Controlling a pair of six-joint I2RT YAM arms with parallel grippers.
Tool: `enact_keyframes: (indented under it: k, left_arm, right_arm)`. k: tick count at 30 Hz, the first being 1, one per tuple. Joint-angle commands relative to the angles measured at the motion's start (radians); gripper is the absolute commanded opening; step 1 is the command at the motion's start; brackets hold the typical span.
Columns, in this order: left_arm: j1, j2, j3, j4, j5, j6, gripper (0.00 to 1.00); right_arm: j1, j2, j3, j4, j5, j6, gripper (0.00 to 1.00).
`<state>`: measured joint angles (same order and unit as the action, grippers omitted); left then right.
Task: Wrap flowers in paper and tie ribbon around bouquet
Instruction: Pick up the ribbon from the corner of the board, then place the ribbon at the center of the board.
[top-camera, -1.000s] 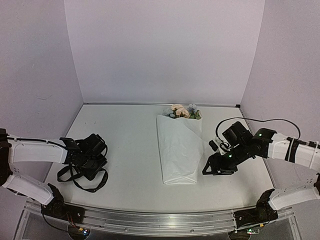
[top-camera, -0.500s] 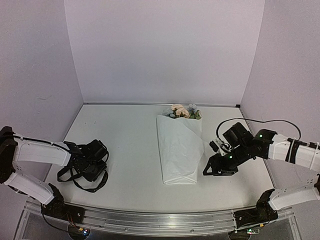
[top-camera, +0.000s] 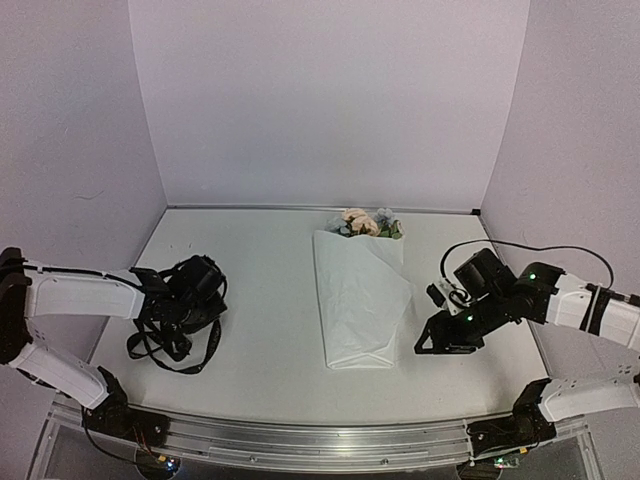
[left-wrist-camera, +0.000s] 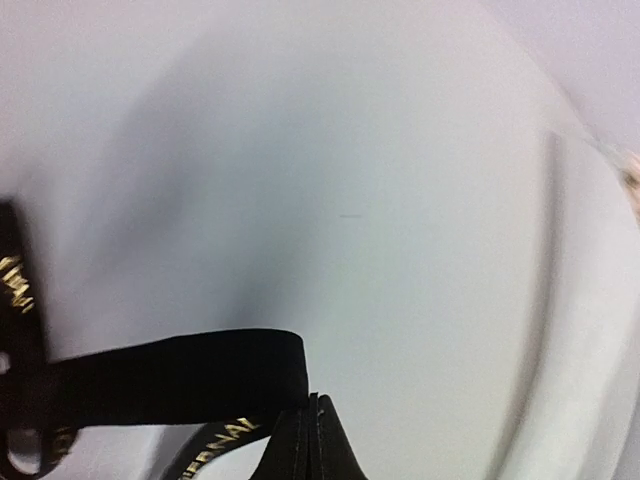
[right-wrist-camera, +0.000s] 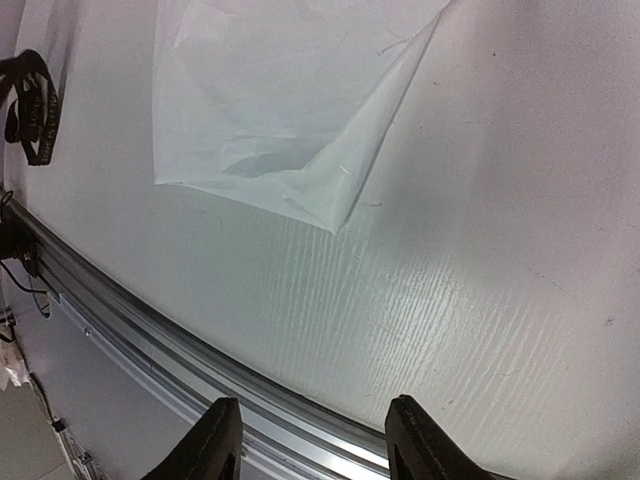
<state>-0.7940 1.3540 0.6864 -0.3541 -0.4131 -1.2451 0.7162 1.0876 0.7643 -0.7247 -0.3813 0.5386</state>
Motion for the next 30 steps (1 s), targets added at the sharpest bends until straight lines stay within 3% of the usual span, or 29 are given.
enact_keyframes:
  k: [1,5,10,11,13,15,18,25,30]
  left_arm:
    - [-0.115,-0.056,0.191,0.304,0.095,0.514,0.00]
    - [-0.287,0.099,0.376,0.387,0.294,0.772,0.00]
    - [-0.416,0.410,0.642,0.343,0.604,0.904,0.00]
    - [-0.429,0.462,0.686,0.316,0.613,0.909,0.04]
    - [-0.435,0.505,0.720,0.317,0.603,0.892,0.24]
    - [-0.435,0.472,0.688,0.360,0.540,0.857,0.47]
    - [-0.424,0.382,0.600,0.405,0.423,0.808,0.69]
    - [-0.245,0.115,0.396,0.193,0.144,0.479,0.75]
    - [-0.055,-0.057,0.219,0.054,0.126,0.231,0.76]
  right_arm:
    - [0.005,-0.062,0.024,-0.089,0.087,-0.030,0.49]
    - [0.005,-0.131,0.011,-0.144,0.191,-0.024,0.48]
    - [0.005,-0.231,-0.045,-0.212,0.393,0.014,0.55]
    - [0.005,-0.246,-0.056,-0.221,0.415,0.019,0.59]
    - [0.005,-0.262,-0.064,-0.228,0.413,0.021,0.64]
    - [0.005,-0.257,-0.055,-0.233,0.385,0.008,0.67]
    - [0.005,-0.216,-0.008,-0.240,0.311,-0.030,0.70]
    - [0.017,0.058,0.233,-0.233,0.177,-0.160,0.71]
    - [0.036,0.318,0.465,-0.227,0.107,-0.329,0.70]
